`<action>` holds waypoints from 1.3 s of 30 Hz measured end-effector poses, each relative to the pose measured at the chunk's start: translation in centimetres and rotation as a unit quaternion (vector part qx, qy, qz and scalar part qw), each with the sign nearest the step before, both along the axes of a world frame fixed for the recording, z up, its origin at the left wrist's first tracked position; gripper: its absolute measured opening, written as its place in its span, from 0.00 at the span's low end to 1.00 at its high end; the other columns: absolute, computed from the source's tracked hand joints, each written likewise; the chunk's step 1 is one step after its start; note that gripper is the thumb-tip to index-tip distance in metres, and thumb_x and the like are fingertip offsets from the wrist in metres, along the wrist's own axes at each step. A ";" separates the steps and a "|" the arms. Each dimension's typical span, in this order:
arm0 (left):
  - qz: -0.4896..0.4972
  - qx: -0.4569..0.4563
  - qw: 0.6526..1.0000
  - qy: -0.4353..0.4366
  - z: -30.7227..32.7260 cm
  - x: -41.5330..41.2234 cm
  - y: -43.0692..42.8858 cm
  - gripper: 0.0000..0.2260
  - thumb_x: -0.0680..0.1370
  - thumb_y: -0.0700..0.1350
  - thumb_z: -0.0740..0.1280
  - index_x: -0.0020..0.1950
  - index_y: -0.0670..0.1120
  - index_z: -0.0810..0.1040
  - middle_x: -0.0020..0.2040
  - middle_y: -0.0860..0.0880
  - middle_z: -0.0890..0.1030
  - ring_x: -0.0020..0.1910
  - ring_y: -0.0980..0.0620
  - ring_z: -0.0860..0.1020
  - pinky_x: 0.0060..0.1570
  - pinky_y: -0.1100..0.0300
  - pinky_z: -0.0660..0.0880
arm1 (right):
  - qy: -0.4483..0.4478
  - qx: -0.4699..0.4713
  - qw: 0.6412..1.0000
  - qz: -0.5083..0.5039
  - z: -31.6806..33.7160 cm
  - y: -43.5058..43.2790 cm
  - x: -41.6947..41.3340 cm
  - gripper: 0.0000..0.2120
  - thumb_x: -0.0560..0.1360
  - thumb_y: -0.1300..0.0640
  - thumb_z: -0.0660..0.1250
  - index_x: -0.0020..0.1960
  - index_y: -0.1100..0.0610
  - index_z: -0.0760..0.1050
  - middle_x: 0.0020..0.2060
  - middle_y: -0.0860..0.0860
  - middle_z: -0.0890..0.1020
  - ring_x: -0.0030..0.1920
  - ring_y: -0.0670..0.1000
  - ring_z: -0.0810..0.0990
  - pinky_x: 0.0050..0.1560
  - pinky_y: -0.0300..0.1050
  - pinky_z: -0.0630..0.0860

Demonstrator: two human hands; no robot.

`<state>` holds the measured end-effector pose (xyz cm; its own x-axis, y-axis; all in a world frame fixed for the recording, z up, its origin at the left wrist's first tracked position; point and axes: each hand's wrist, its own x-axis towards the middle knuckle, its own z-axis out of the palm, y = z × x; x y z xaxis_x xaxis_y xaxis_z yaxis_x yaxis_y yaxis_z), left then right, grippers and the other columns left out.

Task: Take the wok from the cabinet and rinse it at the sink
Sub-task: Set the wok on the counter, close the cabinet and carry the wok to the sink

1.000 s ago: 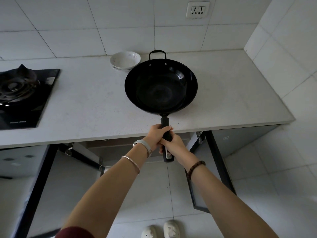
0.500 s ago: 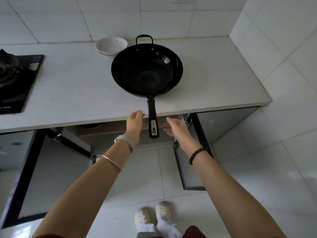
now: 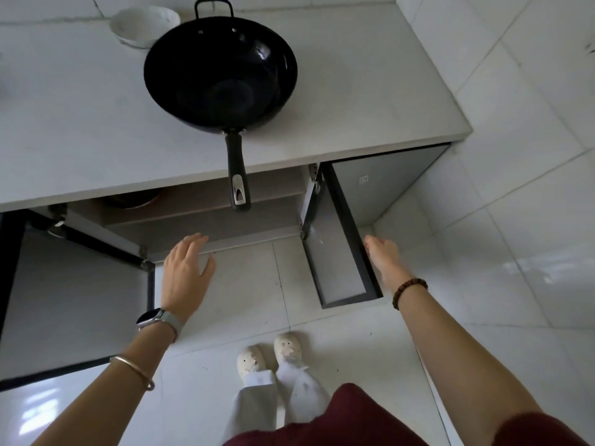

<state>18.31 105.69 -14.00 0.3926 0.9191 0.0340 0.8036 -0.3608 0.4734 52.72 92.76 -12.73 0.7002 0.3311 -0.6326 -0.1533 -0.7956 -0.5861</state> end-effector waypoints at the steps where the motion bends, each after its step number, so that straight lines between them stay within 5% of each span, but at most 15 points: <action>1: -0.010 0.006 1.000 0.009 0.0 0.1 -0.2 0.19 0.75 0.40 0.69 0.66 0.41 0.74 0.65 0.42 0.75 0.66 0.40 0.71 0.66 0.47 0.65 | 0.005 -0.009 1.000 -0.005 -0.3 -0.4 0.2 0.15 0.76 0.53 0.61 0.32 0.56 0.67 0.32 0.54 0.72 0.35 0.54 0.71 0.39 0.47 0.67; 6: -0.027 0.021 0.999 0.027 0.1 1.1 -0.2 0.20 0.76 0.42 0.68 0.67 0.42 0.73 0.67 0.43 0.74 0.68 0.42 0.69 0.68 0.48 0.62 | 0.044 -0.025 0.999 -0.011 -3.2 -1.7 1.5 0.16 0.73 0.48 0.60 0.51 0.59 0.77 0.48 0.55 0.81 0.49 0.55 0.80 0.55 0.53 0.76; 11: -0.029 0.021 0.999 0.028 0.2 2.1 -0.4 0.19 0.77 0.44 0.67 0.68 0.42 0.72 0.68 0.43 0.73 0.69 0.43 0.69 0.69 0.47 0.63 | 0.061 -0.028 0.998 -0.001 -3.6 -1.3 1.8 0.23 0.77 0.46 0.59 0.64 0.59 0.74 0.57 0.56 0.80 0.57 0.56 0.79 0.62 0.55 0.74; 14: -0.028 0.027 0.999 0.028 0.4 2.5 -0.4 0.19 0.77 0.43 0.67 0.67 0.42 0.73 0.67 0.43 0.74 0.68 0.42 0.70 0.68 0.47 0.64 | 0.081 -0.034 0.996 -0.007 -2.6 -0.5 1.3 0.21 0.80 0.47 0.58 0.62 0.62 0.74 0.56 0.58 0.80 0.56 0.57 0.79 0.62 0.54 0.75; 19: -0.018 0.036 0.998 0.040 0.8 2.3 -0.2 0.19 0.76 0.42 0.67 0.67 0.42 0.73 0.67 0.43 0.74 0.67 0.42 0.70 0.68 0.45 0.65 | 0.148 -0.017 0.989 -0.003 -1.7 0.7 -0.1 0.15 0.83 0.52 0.55 0.51 0.62 0.73 0.41 0.55 0.81 0.40 0.50 0.80 0.35 0.40 0.74; 25: 0.014 0.047 0.998 0.046 1.5 0.4 0.5 0.19 0.78 0.44 0.65 0.68 0.44 0.72 0.69 0.45 0.72 0.69 0.44 0.68 0.70 0.45 0.64 | 0.234 0.001 0.972 0.014 -2.1 2.6 -3.1 0.19 0.84 0.49 0.52 0.52 0.63 0.73 0.41 0.57 0.80 0.47 0.55 0.80 0.54 0.48 0.76; 32: 0.074 0.050 0.995 0.037 1.4 -3.9 2.8 0.18 0.78 0.46 0.64 0.68 0.45 0.72 0.69 0.46 0.72 0.70 0.45 0.68 0.70 0.47 0.62 | 0.380 0.087 0.914 -0.112 -3.3 6.7 -8.5 0.20 0.83 0.52 0.54 0.62 0.68 0.70 0.37 0.61 0.81 0.46 0.57 0.78 0.60 0.52 0.72; 39: 0.105 0.051 0.993 0.027 1.3 -8.6 6.6 0.17 0.78 0.44 0.66 0.67 0.44 0.73 0.68 0.45 0.73 0.69 0.45 0.69 0.70 0.47 0.63 | 0.489 0.199 0.822 -0.212 -3.7 12.2 -14.0 0.23 0.83 0.52 0.53 0.70 0.68 0.65 0.60 0.64 0.76 0.63 0.60 0.73 0.71 0.53 0.64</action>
